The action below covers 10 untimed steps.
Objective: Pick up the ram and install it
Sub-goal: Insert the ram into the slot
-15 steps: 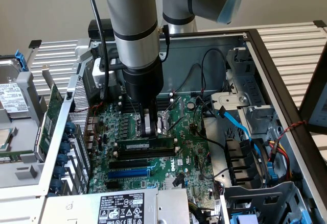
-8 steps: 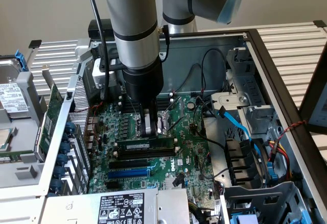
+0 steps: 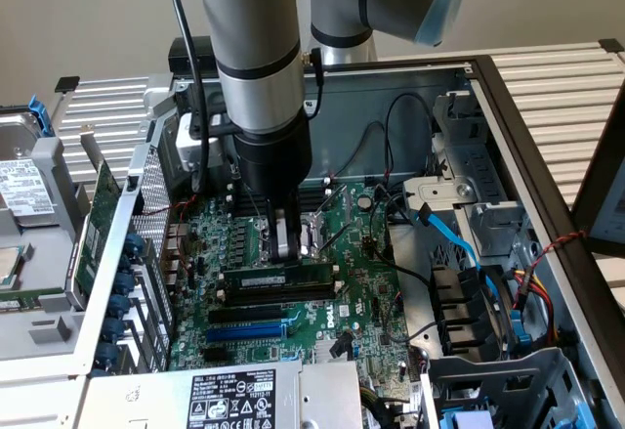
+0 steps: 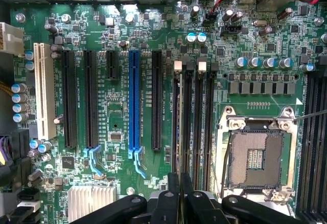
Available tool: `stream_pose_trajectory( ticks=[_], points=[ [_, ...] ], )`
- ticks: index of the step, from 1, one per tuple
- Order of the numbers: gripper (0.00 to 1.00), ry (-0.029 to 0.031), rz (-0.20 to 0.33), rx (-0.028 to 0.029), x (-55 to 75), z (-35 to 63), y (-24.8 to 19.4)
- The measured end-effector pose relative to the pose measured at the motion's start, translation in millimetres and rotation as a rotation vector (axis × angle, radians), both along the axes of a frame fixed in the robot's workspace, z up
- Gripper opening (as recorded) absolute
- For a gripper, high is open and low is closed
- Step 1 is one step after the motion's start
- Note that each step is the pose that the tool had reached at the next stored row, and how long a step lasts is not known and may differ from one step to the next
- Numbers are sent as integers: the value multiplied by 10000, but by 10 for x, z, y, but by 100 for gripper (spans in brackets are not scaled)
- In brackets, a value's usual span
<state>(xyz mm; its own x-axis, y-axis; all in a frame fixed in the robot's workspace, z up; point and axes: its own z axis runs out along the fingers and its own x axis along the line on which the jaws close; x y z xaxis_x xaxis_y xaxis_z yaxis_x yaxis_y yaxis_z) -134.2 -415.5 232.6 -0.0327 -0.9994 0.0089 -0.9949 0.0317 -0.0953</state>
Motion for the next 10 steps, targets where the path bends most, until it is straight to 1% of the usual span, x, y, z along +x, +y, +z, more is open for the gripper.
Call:
stream_pose_trajectory(
  ticks=[10],
  points=[
    [13, -5, -26, 0, -3, -13, -1]
  ],
)
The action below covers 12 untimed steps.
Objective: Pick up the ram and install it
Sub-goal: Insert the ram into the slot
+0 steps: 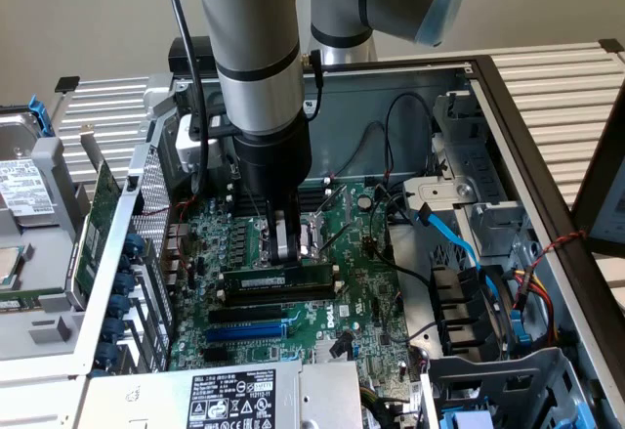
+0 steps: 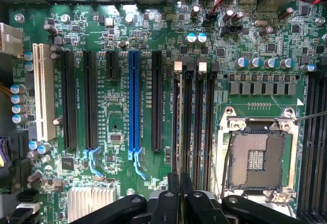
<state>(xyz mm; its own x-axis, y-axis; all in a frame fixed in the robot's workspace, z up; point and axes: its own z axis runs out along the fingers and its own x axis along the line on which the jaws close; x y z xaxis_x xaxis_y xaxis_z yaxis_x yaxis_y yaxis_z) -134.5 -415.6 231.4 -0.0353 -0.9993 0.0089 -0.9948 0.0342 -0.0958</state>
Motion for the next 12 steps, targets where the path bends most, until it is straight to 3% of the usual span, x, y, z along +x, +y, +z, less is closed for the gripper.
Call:
stream_pose_trajectory(
  ticks=[12],
  points=[
    [13, -1, -5, 1, 0, -11, -1]
  ],
)
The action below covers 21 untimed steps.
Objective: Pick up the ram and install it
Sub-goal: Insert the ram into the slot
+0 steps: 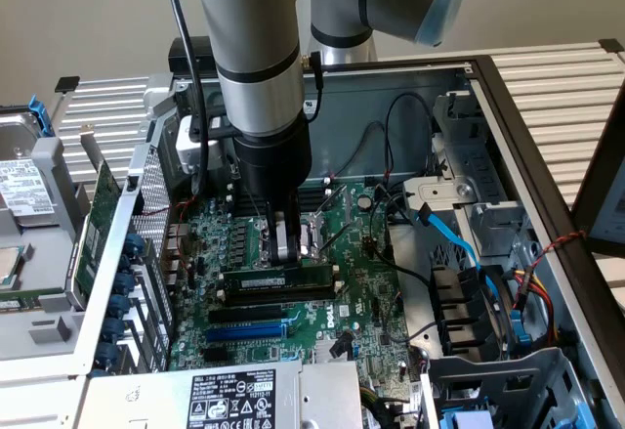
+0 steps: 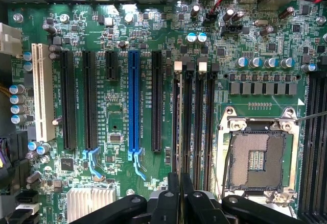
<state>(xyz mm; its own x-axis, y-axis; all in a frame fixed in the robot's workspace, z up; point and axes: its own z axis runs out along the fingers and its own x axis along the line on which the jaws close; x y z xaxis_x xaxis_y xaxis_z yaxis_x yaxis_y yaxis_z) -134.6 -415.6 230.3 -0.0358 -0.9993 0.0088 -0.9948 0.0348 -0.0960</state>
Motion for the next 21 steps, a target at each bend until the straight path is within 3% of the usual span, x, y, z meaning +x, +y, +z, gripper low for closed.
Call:
stream_pose_trajectory(
  ticks=[6, 14, 21],
  points=[
    [13, 0, 0, 0, 0, 1, -12],
    [13, -66, 1, -1, 0, 1, -13],
    [13, -70, 0, 0, -10, -1, -13]
  ],
)
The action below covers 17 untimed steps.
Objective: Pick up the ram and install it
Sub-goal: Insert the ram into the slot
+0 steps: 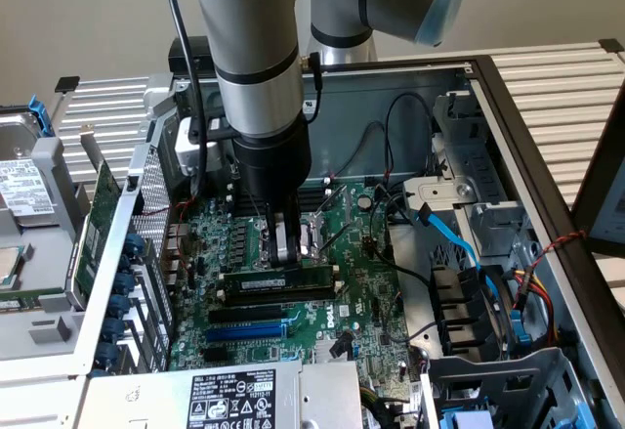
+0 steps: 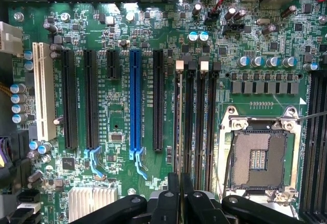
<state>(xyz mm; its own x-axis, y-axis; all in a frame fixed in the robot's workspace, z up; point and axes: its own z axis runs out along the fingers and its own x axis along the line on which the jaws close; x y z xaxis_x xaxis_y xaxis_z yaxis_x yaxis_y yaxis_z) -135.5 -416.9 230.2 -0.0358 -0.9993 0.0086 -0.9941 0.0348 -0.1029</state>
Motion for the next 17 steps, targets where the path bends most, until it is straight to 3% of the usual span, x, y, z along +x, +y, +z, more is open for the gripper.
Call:
stream_pose_trajectory(
  ticks=[17],
  points=[
    [13, -33, 0, -1, -9, -28, -5]
  ],
)
